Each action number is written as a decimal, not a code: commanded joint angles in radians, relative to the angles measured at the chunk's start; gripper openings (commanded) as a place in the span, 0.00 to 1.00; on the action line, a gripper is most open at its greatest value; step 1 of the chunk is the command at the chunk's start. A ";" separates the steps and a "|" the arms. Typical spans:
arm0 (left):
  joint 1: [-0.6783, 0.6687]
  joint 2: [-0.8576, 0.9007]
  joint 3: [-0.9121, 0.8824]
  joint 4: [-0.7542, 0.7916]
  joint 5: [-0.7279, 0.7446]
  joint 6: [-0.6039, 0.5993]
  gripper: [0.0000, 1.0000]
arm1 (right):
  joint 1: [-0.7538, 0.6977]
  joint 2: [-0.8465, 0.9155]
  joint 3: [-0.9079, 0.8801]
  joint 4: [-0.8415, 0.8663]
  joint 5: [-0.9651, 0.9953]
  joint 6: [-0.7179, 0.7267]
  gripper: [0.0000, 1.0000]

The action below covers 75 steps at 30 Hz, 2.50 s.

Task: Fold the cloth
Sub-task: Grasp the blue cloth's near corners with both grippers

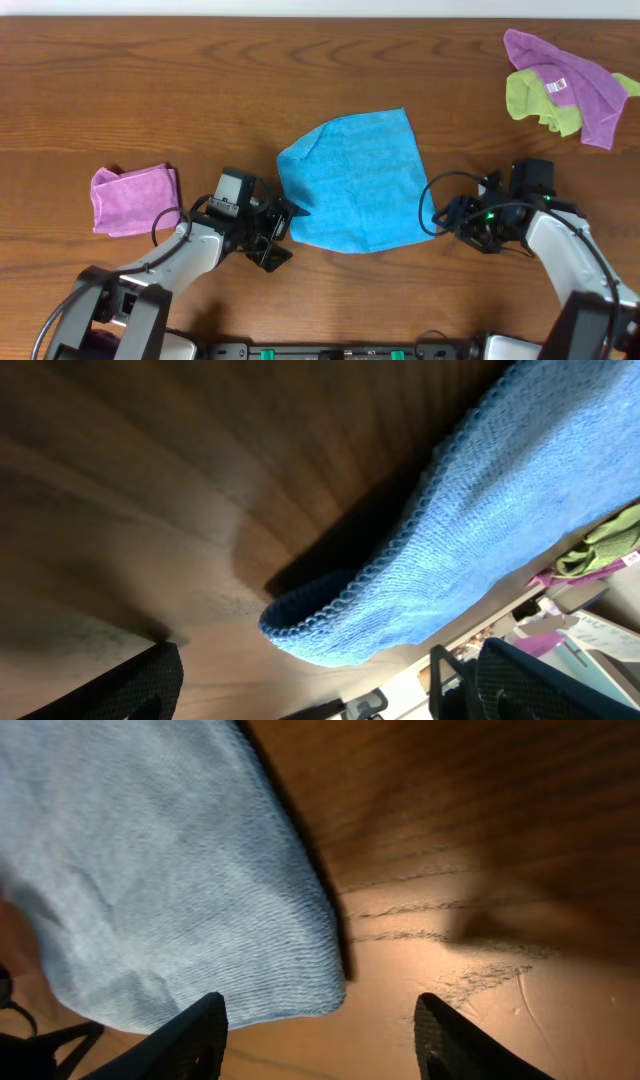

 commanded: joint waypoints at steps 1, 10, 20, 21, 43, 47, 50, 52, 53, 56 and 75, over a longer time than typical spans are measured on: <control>-0.006 0.008 -0.005 0.013 -0.058 -0.008 0.95 | -0.009 0.031 -0.008 0.006 -0.011 -0.016 0.61; -0.048 0.008 -0.005 0.055 -0.121 -0.039 0.95 | -0.008 0.077 -0.008 0.053 -0.034 -0.009 0.59; -0.070 0.009 -0.005 0.058 -0.177 -0.053 0.95 | -0.006 0.077 -0.091 0.150 -0.063 0.047 0.57; -0.071 0.010 -0.005 0.059 -0.183 -0.053 0.96 | -0.006 0.077 -0.104 0.163 -0.069 0.051 0.56; -0.124 0.112 -0.005 0.116 -0.198 -0.086 0.42 | -0.006 0.077 -0.163 0.234 -0.079 0.068 0.27; -0.124 0.112 -0.005 0.115 -0.198 -0.074 0.29 | -0.006 0.077 -0.163 0.246 -0.078 0.068 0.18; -0.124 0.112 -0.005 0.115 -0.186 -0.065 0.20 | -0.006 0.077 -0.163 0.255 -0.078 0.068 0.11; -0.124 0.112 -0.005 0.115 -0.182 -0.052 0.13 | -0.006 0.077 -0.163 0.255 -0.079 0.076 0.04; -0.123 0.112 -0.005 0.115 -0.178 -0.045 0.10 | -0.006 0.077 -0.163 0.255 -0.079 0.081 0.01; -0.119 0.112 -0.005 0.116 -0.152 -0.026 0.06 | -0.006 0.077 -0.163 0.253 -0.080 0.087 0.01; -0.042 0.111 -0.004 -0.076 0.220 0.225 0.06 | -0.006 -0.284 -0.163 -0.121 -0.051 0.085 0.01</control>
